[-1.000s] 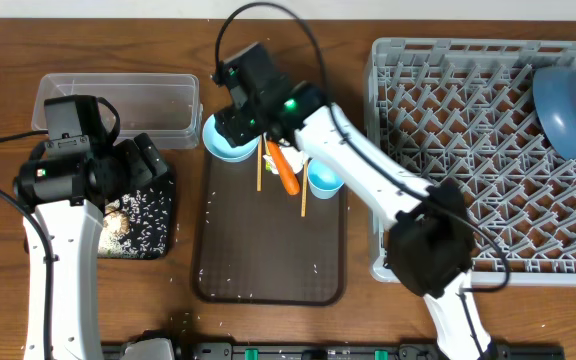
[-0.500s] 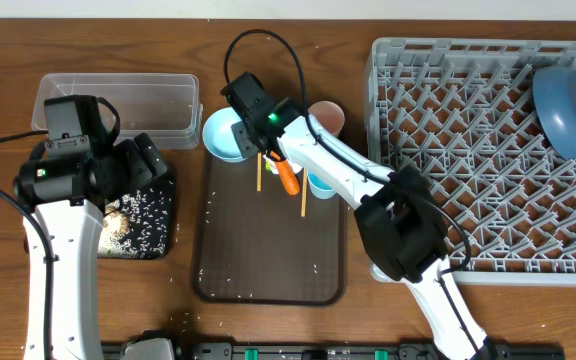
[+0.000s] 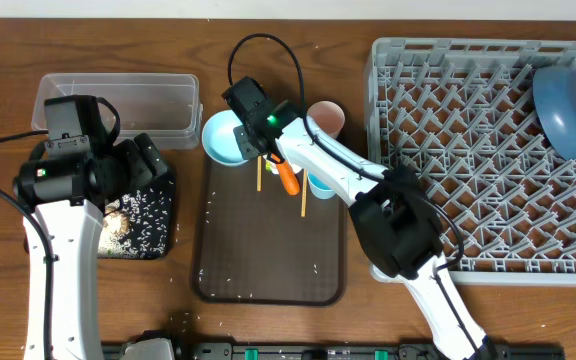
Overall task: Sort waste into correct bins and load items into the dishwasher rack
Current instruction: 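Reach the right gripper to the small light-blue bowl and grasp its rim, then lift the small bowl with the right gripper and carry it to the rack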
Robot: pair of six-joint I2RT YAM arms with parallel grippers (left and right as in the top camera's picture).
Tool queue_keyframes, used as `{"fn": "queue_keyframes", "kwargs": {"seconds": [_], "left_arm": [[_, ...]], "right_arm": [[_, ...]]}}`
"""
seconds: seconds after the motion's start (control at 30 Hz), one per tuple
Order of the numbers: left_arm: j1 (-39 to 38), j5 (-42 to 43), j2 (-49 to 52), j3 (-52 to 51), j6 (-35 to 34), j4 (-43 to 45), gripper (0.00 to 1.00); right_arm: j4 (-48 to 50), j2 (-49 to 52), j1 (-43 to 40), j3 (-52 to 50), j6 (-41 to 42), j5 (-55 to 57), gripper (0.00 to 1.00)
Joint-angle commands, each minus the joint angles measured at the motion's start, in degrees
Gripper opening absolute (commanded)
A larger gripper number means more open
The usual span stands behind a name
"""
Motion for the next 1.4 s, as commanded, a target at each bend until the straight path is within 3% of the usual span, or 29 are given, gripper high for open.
{"fn": "queue_keyframes", "kwargs": {"seconds": [0.0,0.1,0.37,0.77,1.0,1.37], "left_arm": [[0.24,-0.74,-0.5,0.76,0.48,-0.13,0.98],[0.24,-0.74,-0.5,0.76,0.48,-0.13,0.98],[0.24,-0.74,-0.5,0.76,0.48,-0.13,0.98],[0.24,-0.74,-0.5,0.76,0.48,-0.13,0.98],[0.24,-0.72,-0.5,0.76,0.48,-0.13,0.98],[0.24,-0.74,-0.5,0.76,0.48,-0.11,0.98]], "right_arm": [[0.22,0.87,0.07,-0.24,0.72,-0.13,0.08],[0.22,0.87,0.09,-0.24,0.72,-0.13,0.01],[0.15,-0.72,-1.11,-0.15,0.17,0.57,0.01],[-2.05,-14.82,-6.84,-0.15,-7.89,1.51,0.01],[-5.79,-21.7,-9.2,-0.15,-8.72,8.9,0.01],[-13.68,-28.59,-19.56,-0.17,-11.98,33.31,0.01]]}}
